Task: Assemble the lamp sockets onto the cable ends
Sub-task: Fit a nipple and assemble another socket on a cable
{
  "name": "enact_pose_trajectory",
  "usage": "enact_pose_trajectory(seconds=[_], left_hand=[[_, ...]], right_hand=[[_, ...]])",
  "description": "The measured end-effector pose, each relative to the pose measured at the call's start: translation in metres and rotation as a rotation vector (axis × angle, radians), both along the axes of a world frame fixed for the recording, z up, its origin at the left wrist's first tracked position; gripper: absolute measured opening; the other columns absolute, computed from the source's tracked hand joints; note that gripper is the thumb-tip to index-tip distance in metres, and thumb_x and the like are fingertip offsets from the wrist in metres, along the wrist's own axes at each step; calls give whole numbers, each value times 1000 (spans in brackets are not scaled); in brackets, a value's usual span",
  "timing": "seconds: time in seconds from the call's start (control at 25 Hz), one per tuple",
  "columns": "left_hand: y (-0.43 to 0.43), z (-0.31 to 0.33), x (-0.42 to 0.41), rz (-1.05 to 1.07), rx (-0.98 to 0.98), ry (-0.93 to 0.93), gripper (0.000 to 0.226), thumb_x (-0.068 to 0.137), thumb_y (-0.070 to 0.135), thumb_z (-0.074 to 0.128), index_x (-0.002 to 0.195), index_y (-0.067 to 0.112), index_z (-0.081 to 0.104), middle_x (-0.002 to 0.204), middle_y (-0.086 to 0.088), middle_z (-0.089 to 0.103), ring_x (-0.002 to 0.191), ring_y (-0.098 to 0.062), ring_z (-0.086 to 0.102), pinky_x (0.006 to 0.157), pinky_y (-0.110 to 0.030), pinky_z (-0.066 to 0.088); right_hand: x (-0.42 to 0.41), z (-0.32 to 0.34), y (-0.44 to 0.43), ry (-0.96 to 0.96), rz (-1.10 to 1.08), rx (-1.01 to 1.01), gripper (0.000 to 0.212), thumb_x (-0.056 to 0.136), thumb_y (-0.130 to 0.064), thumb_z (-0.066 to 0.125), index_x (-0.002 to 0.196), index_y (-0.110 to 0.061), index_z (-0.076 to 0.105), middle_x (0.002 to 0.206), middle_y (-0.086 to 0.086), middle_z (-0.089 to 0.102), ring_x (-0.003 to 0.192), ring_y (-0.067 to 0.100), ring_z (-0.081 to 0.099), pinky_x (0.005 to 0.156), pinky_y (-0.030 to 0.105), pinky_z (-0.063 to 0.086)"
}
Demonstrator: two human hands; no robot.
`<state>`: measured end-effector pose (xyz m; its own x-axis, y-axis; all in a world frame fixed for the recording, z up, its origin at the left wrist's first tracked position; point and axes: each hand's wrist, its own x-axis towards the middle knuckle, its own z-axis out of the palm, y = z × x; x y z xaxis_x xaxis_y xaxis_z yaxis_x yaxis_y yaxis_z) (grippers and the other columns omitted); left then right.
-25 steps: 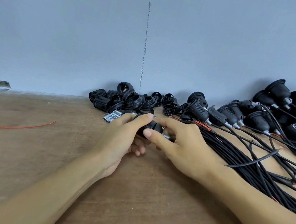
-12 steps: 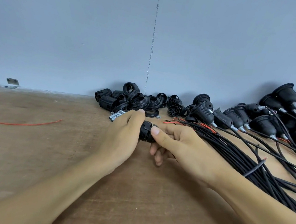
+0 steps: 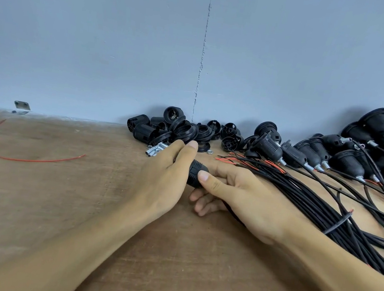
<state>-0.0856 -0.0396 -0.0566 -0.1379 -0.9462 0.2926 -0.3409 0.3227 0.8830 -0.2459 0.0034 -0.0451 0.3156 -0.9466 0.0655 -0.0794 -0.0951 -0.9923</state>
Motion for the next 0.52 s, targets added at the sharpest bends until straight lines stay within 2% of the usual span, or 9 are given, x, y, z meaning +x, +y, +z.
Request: enact_pose_trajectory(seconds=[0.08,0.16,0.24,0.28,0.36,0.44,0.52], left_hand=[[-1,-1,-4,-40,68,67,45,100,57,46,76,19,45,61,12,50,59,-7,49,65,-34,39],[2,-2,-9,-103,136,118,32,98,55,54,83,27,55,65,13,59,56,-6,56,60,-31,43],[3,-5,-10,-123,166,146,10,96,44,63,98,34,60,80,12,67,58,-8,62,55,-29,48],[1,-8,-9,-104,146,123,14,94,38,68,105,35,60,89,11,68,63,-9,65,59,-30,51],[-4,-12,-2,-33,27,-44,22,90,31,73,109,35,61,101,14,66,75,-2,62,73,-22,50],[-8,-11,3,-4,-55,-160,17,90,27,74,103,32,64,96,16,68,71,6,57,66,-9,40],[-11,-13,5,0,-41,-142,13,90,22,74,98,28,66,86,15,69,63,10,55,61,-6,40]], right_hand=[[-1,0,-2,65,-23,-65,24,99,-30,59,120,-21,66,85,7,69,73,20,65,68,31,57],[-10,-1,-6,348,-159,-310,20,96,-36,64,116,-34,65,92,-9,71,80,6,67,72,19,52],[-22,-3,-10,636,-251,-524,32,90,-37,71,121,-43,62,104,-26,68,97,-7,62,79,6,42],[-27,-4,-12,716,-261,-563,39,88,-35,74,124,-45,60,107,-32,66,103,-11,58,82,3,39],[-35,-8,-17,799,-303,-564,45,85,-35,76,125,-47,59,109,-37,61,108,-14,54,86,-2,32],[-41,-11,-23,816,-371,-549,44,85,-38,75,125,-45,59,107,-39,58,108,-10,54,86,-4,30],[-41,-12,-24,802,-360,-528,39,89,-40,70,121,-56,56,103,-44,58,108,-12,53,85,-3,32]])
